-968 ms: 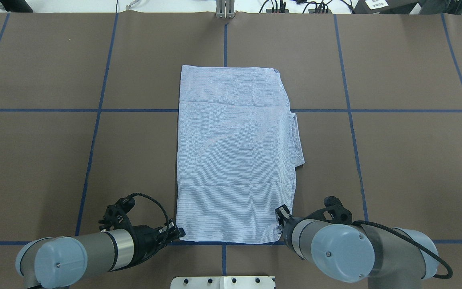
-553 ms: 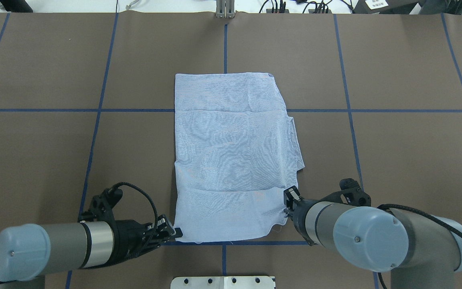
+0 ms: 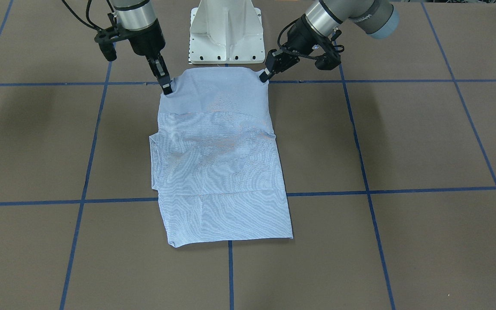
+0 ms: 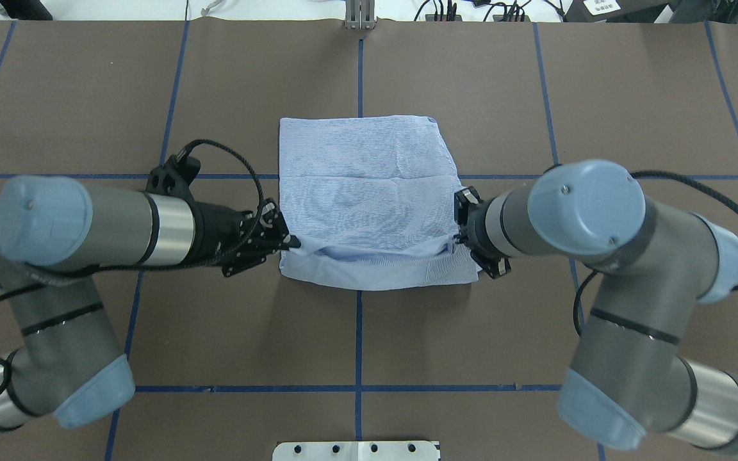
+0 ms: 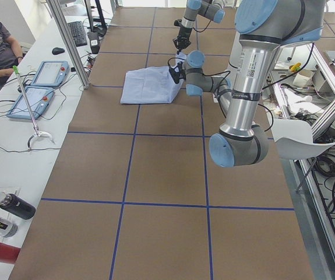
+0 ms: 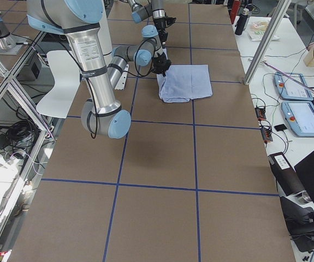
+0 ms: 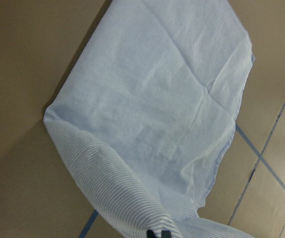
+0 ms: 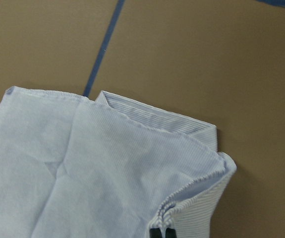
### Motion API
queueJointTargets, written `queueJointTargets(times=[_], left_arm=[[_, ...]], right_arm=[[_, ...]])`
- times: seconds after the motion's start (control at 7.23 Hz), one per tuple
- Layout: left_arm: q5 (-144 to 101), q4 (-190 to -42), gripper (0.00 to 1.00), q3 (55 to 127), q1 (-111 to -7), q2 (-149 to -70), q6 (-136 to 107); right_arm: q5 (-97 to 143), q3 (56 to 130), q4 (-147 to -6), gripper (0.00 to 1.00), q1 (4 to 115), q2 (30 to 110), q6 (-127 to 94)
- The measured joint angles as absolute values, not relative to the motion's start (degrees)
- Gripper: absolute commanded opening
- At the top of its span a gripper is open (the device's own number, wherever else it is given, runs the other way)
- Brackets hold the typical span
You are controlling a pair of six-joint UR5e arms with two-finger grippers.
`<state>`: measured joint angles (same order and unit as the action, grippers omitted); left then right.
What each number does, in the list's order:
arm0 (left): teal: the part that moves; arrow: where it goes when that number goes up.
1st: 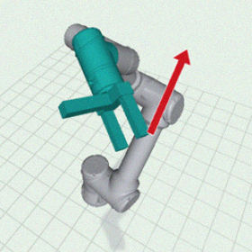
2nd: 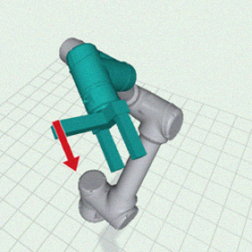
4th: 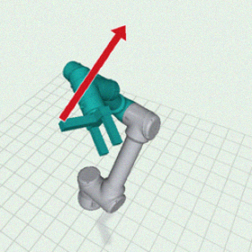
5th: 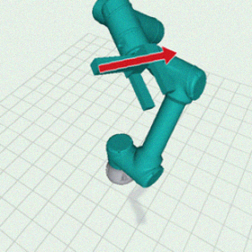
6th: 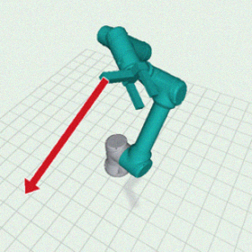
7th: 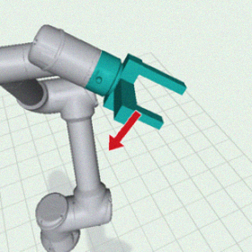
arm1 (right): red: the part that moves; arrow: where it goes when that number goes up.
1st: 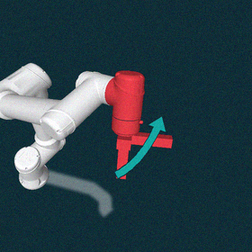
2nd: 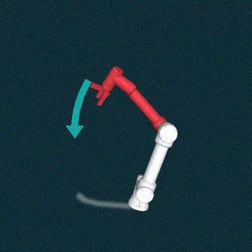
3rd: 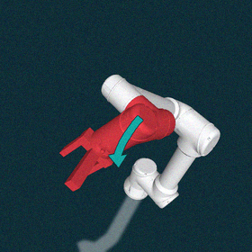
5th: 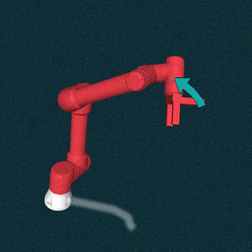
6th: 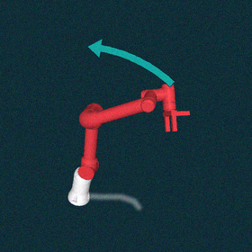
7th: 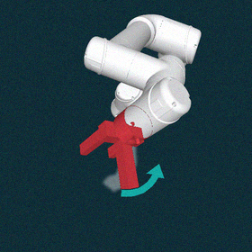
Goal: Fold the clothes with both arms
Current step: 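Lift the near edge with both grippers and fold it toward the far edge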
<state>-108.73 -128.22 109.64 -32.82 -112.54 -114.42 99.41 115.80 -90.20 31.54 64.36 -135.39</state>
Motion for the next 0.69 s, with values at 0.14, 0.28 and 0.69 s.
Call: queueJointTargets(times=[0.14, 0.28, 0.69], left_arm=[[-110.14, -126.94, 0.0, 106.91, -35.75, -114.74, -112.32], [-110.67, -126.6, 0.0, 104.34, -37.65, -116.01, -110.38], [-110.75, -128.5, 0.0, 93.02, -40.57, -121.7, -106.85]], right_arm=[[101.21, 110.4, -89.98, 0.0, 34.71, 60.99, -133.03], [103.16, 105.08, -89.86, 0.0, 37.29, 57.46, -131.13], [108.35, 87.91, -84.61, 0.0, 42.68, 47.68, -127.05]])
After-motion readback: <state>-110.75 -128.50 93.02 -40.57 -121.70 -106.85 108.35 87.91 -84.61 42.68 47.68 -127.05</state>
